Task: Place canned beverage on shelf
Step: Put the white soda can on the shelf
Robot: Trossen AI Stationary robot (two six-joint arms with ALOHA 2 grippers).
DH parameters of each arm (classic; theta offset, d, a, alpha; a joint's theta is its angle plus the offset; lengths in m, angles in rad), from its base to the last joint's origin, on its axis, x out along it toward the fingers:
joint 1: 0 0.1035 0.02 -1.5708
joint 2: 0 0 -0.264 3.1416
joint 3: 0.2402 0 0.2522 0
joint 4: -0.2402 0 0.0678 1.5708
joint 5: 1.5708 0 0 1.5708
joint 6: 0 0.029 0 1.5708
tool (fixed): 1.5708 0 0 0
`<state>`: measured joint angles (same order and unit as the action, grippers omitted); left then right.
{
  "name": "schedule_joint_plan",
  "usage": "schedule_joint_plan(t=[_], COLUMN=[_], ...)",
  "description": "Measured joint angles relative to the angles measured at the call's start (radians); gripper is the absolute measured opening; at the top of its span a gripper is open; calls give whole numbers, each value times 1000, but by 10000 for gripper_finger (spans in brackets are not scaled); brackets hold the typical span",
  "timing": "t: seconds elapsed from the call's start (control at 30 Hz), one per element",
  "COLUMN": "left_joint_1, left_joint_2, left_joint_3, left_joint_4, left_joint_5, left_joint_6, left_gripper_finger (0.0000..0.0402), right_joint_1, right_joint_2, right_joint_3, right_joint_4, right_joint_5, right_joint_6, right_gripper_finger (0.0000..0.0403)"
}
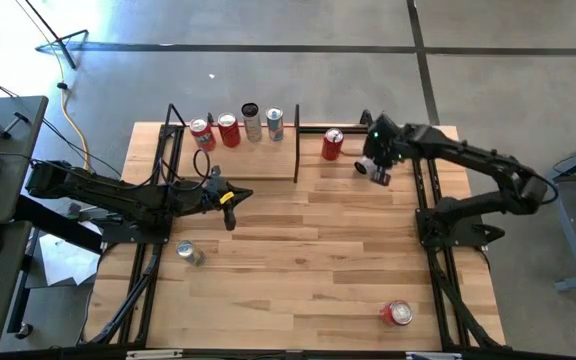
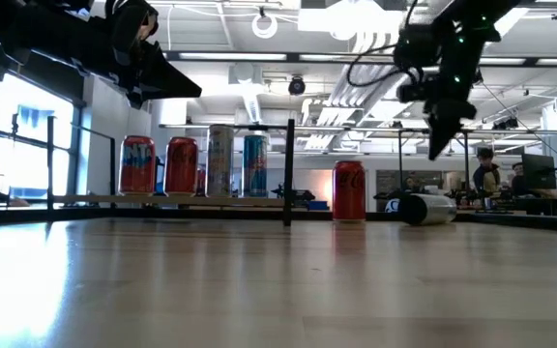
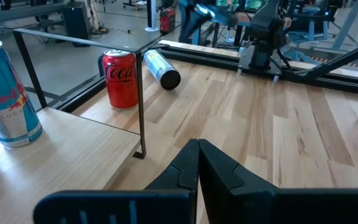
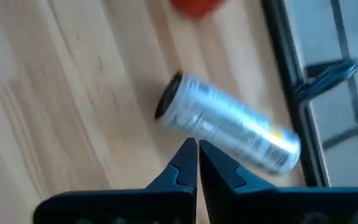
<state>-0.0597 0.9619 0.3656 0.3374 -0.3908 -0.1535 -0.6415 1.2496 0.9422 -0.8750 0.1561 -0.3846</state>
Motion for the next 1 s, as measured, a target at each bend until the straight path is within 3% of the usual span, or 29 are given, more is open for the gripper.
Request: schedule_joint_plan(t=[0.13, 0.43, 0.53, 0.7, 1.0], left_joint_1=[0, 0, 0, 0, 0], left_joint_2=[0, 0, 0, 0, 0], left_joint_3=[0, 0, 0, 0, 0], left_joint_4=[0, -1, -1, -2, -3], left_joint_5=[0, 0, 0, 0, -1], left_joint_6=[0, 0, 1, 1, 1], left_gripper_finger=[0, 0, 0, 0, 0], right_joint_1=[11, 25, 54, 116, 108], right_joint_2=[9, 95, 125, 174, 282], right_joint_3=[-62, -75, -75, -75, -74], right_joint_4=[11, 97, 109, 150, 209], right_joint_5=[5, 37, 95, 215, 270], right_joint_6=[19, -71, -139, -255, -410], right_gripper_finger=[33, 203, 241, 255, 254])
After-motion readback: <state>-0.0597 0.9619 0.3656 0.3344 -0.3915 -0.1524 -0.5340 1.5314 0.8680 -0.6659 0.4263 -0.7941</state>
